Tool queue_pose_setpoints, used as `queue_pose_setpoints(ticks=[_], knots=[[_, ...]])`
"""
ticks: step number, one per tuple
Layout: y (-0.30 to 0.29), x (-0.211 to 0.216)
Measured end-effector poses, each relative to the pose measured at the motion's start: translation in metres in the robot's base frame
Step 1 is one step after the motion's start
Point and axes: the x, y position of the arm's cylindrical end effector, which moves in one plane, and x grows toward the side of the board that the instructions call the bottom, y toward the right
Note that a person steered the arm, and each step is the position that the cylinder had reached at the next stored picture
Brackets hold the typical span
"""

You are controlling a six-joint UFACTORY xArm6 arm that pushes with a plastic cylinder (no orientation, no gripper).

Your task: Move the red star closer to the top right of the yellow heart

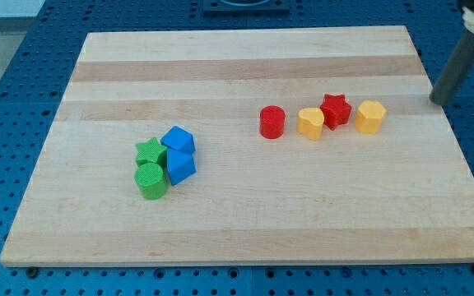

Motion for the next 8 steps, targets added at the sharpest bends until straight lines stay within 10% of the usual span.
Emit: queue_pose_setpoints(ticks=[3, 8], knots=[[-0.127, -0.011], [-0.111, 0.005]])
